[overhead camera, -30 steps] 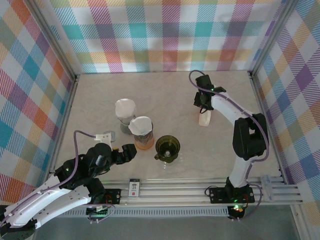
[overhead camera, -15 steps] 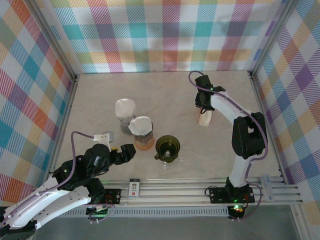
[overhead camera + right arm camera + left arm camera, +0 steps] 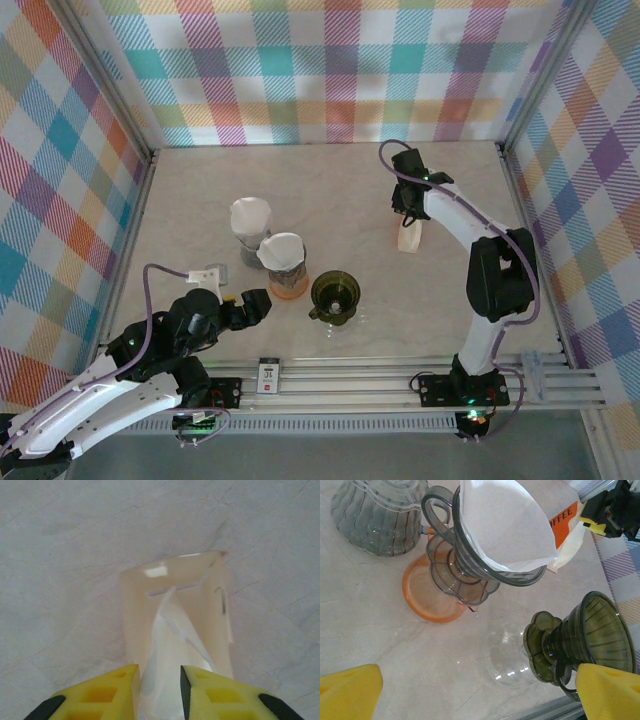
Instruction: Place the coffee filter in the dripper
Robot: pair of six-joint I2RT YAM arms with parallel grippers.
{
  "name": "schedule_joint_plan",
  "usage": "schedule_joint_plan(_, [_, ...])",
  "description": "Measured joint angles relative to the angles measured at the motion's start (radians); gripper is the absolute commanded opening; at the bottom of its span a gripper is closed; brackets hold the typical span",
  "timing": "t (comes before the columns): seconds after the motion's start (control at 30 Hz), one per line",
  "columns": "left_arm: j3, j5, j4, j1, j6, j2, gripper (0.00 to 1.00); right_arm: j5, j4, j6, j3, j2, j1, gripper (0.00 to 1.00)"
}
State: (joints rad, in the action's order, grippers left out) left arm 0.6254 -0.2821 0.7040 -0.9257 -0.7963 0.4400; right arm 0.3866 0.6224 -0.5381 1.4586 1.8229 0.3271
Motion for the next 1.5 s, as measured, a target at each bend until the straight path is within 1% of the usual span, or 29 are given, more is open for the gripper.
schedule_joint_plan(0.17, [-0.001, 0.0, 0.0, 0.0, 0.0, 0.0, 0.99, 0.004, -0.001, 0.003, -0.001, -0.002, 0.0, 0.22])
schedule_joint_plan(0.43, [-0.001, 0.0, 0.0, 0.0, 0.0, 0.0, 0.99, 0.007, 0.0, 0.003, -0.006, -0.002, 0.0, 0.21])
schedule_joint_plan(0.53, [-0.001, 0.0, 0.0, 0.0, 0.0, 0.0, 0.99, 0.008, 0.0, 0.006, -0.006, -0.002, 0.0, 0.18])
schedule_joint_plan(0.57, [-0.001, 0.0, 0.0, 0.0, 0.0, 0.0, 0.99, 0.01, 0.0, 0.008, -0.006, -0.002, 0.001, 0.16])
schedule_joint_plan(0.7, [-0.001, 0.0, 0.0, 0.0, 0.0, 0.0, 0.99, 0.015, -0.001, 0.031, -0.006, -0.002, 0.001, 0.0])
schedule_joint_plan(0.87, [-0.001, 0.0, 0.0, 0.0, -0.004, 0.0, 0.99, 0.018, -0.003, 0.053, -0.008, -0.005, 0.002, 0.0])
schedule_joint_plan(0.97, [-0.001, 0.0, 0.0, 0.0, -0.009, 0.002, 0.99, 0.017, -0.016, 0.075, -0.042, -0.037, 0.007, 0.0])
schedule_joint_plan(1.17, [0.001, 0.011, -0.001, 0.0, -0.022, 0.023, 0.99, -0.002, -0.023, 0.11, -0.118, -0.204, 0.053, 0.0])
schedule_joint_plan(1.37, [0.062, 0.038, 0.001, 0.0, -0.022, 0.094, 1.0, -0.061, -0.018, 0.13, -0.209, -0.471, 0.113, 0.0])
schedule_joint_plan(1.5, [0.108, 0.056, 0.003, 0.0, -0.023, 0.145, 1.0, -0.136, 0.024, 0.145, -0.236, -0.631, 0.156, 0.0])
